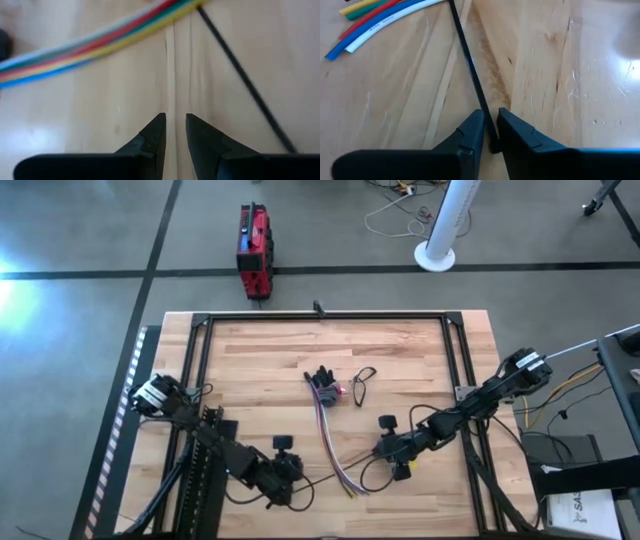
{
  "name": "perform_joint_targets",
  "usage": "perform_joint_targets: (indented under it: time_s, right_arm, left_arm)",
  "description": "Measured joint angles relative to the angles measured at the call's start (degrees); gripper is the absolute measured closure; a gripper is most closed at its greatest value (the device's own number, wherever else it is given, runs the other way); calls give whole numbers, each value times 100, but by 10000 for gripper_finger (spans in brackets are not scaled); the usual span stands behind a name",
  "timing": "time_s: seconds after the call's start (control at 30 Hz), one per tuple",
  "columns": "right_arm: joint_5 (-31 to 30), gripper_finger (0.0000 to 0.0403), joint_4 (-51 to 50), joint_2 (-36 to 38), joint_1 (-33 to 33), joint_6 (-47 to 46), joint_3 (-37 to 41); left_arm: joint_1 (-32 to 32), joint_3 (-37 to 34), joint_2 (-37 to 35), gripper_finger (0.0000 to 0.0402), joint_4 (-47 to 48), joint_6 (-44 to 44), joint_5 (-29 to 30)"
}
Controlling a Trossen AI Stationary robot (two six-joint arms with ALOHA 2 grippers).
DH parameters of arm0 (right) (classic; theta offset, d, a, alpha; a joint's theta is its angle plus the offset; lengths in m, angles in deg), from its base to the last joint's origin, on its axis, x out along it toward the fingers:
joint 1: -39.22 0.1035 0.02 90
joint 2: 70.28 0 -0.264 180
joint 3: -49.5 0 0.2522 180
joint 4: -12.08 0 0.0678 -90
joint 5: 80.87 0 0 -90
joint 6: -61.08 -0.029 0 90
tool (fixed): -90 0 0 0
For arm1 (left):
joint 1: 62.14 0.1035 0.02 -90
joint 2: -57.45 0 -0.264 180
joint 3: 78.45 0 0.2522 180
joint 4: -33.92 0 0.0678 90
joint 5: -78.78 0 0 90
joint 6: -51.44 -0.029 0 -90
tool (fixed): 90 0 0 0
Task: Ziptie cables
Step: Wrap the cable wires together using a black zip tie
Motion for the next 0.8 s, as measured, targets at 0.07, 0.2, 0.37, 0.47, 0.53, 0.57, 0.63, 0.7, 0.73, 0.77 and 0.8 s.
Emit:
perform_joint_targets:
  time_s: [0.07,0.2,0.37,0.47,0.53,0.57,0.63,0.7,0.73,0.77,0.8]
  right_arm:
    - [6,367,-6,0,1,-16,0]
    - [14,388,-22,3,0,100,2]
    - [12,401,-14,-3,0,172,7]
    - [13,400,-7,-7,2,172,11]
    - [13,402,-5,-9,0,174,11]
    - [11,402,-5,-11,2,174,11]
    - [10,402,-2,-11,0,174,12]
    - [9,402,0,-11,0,209,15]
    - [9,402,0,-11,0,215,15]
    - [9,403,0,-11,0,213,15]
    - [9,403,0,-11,0,213,15]
  left_arm:
    - [0,0,-66,342,339,50,-401]
    - [-18,4,-117,342,758,204,-928]
    - [-128,12,-32,342,755,-287,-885]
    - [-169,20,68,337,750,-724,-815]
    - [-170,17,152,331,752,-939,-804]
    - [-173,13,184,327,752,-1034,-770]
    - [-175,11,245,319,748,-1266,-723]
    - [-175,11,294,312,741,-1627,-678]
    - [-177,11,298,308,744,-1845,-640]
    - [-177,11,292,305,751,-2068,-582]
    - [-180,11,277,303,759,-2268,-542]
